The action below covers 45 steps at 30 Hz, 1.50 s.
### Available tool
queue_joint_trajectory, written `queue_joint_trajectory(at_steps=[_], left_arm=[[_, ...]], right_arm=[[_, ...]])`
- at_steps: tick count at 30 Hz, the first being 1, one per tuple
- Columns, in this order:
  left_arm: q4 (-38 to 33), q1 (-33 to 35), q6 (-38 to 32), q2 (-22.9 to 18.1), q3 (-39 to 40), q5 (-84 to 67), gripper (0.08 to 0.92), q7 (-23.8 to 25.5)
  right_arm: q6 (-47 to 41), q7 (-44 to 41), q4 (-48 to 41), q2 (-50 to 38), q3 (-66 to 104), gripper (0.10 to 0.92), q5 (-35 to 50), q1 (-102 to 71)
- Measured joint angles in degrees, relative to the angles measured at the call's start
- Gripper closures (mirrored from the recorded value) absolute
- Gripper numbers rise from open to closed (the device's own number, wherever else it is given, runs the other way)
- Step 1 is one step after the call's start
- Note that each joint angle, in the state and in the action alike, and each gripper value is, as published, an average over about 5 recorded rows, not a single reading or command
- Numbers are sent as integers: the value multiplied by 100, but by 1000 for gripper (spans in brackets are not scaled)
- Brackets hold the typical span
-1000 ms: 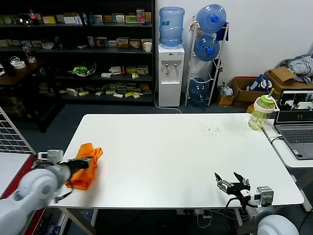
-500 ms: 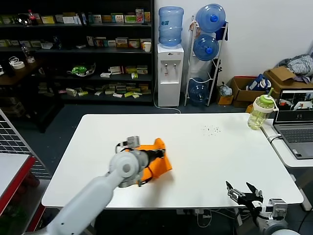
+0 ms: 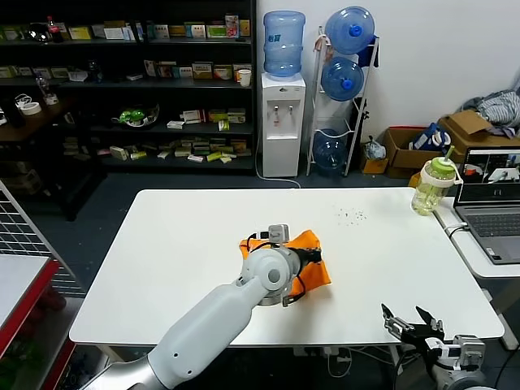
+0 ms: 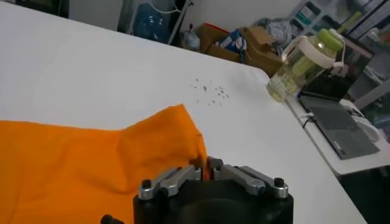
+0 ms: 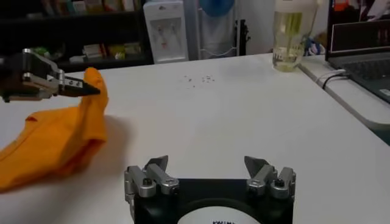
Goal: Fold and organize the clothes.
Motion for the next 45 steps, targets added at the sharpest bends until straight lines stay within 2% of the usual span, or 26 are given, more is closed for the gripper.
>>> queue_joint_trajectory(at_steps=[5, 10, 16, 21, 26, 31, 38, 45], left_arm=[[-82, 188, -162, -53, -210, 324, 650, 335], [-658, 819, -552, 276, -761, 992, 511, 991], [-1468, 2334, -1652, 842, -1960, 2412, 338, 2224], [-1875, 3845, -2900, 960, -3098, 3560, 207, 3195], [-2031, 5002, -4101, 747, -4049, 4423, 178, 3901], [-2084, 5689, -4912, 455, -4697, 4823, 177, 4343], [-2259, 6296, -5562, 200, -5096, 5223, 177, 4780], [-2382, 6596, -5925, 18, -5268, 5544, 177, 4981]], right_arm=[[374, -368, -92, -44, 69, 203, -259, 61], [905, -844, -213, -8, 112, 203, -521, 192], [1597, -1405, -444, 249, 109, 203, -1018, 376], [2151, -1771, -693, 612, 156, 203, -1476, 431], [2710, -2052, -837, 1050, 270, 203, -1941, 428], [3262, -2261, -866, 1533, 424, 203, -2382, 382], [3861, -2430, -941, 2106, 567, 203, -2834, 306], [4165, -2576, -988, 2468, 651, 203, -3078, 302]])
